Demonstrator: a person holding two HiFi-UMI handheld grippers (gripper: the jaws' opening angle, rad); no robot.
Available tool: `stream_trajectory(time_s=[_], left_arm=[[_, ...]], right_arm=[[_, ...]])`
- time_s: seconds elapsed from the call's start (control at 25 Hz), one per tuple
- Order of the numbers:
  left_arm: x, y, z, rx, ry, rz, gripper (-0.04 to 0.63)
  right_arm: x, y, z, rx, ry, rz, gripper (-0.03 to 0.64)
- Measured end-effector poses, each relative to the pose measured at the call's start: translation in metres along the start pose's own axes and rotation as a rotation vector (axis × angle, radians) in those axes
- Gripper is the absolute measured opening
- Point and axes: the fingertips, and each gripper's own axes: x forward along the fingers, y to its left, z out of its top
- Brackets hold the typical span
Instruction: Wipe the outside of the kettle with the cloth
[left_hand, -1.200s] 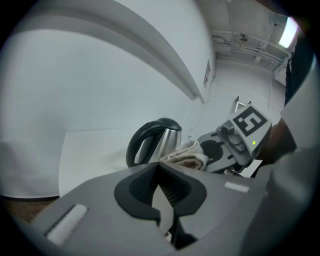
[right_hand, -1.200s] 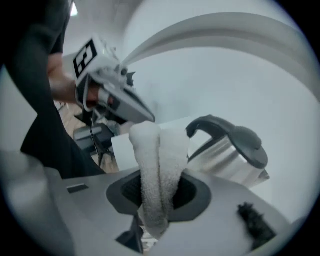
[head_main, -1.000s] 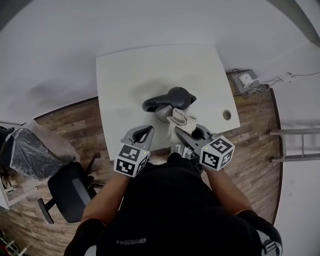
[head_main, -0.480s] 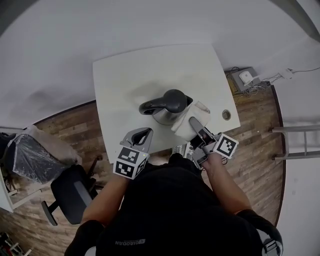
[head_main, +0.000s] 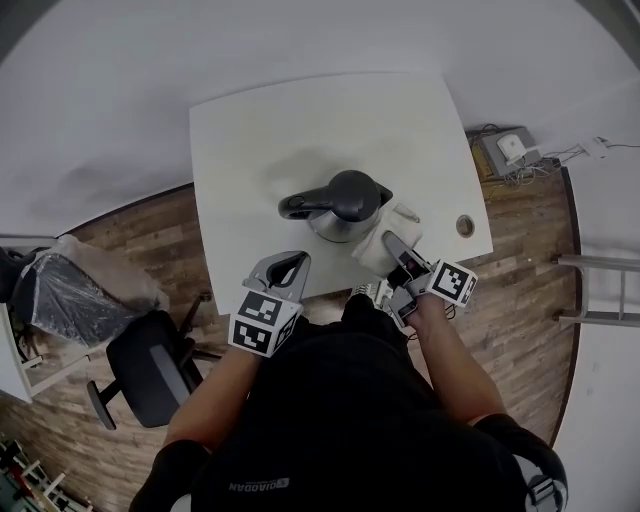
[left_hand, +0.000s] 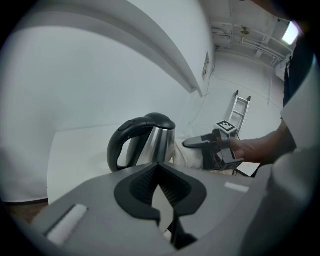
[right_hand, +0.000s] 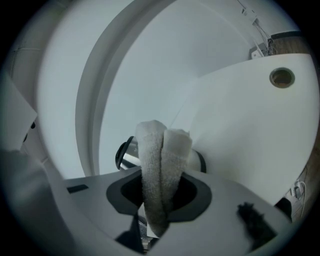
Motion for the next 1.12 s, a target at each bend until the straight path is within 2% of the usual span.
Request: stream_trajectory(time_s=[0.16, 0.48, 0.68, 0.88, 1.12], left_arm=[[0.003, -0.003, -0.001, -0.010, 0.016, 0.026, 0.008], [0.004, -0.007, 0.001, -0.036, 0.018, 0.069, 0.008], [0.000, -0.003, 0.005, -0.033, -0.009, 0.063, 0.008], [-0.027, 0.016, 0.005, 0.000, -0.053, 0.026, 0.008], [-0.062, 0.044, -0.005, 0.054, -0.073, -0.023, 0.008]], right_arm=[[0.009, -0.033, -0.006, 0.028, 0.041, -0.036, 0.098], [0.023, -0.093, -0.019, -0.003, 0.153, -0.157, 0.098], [0.022, -0.109, -0.022, -0.006, 0.170, -0.222, 0.098], [0.009, -0.066, -0.016, -0.053, 0.068, -0.233, 0.098], [-0.022, 0.012, 0.007, -0.197, -0.091, -0.229, 0.098]])
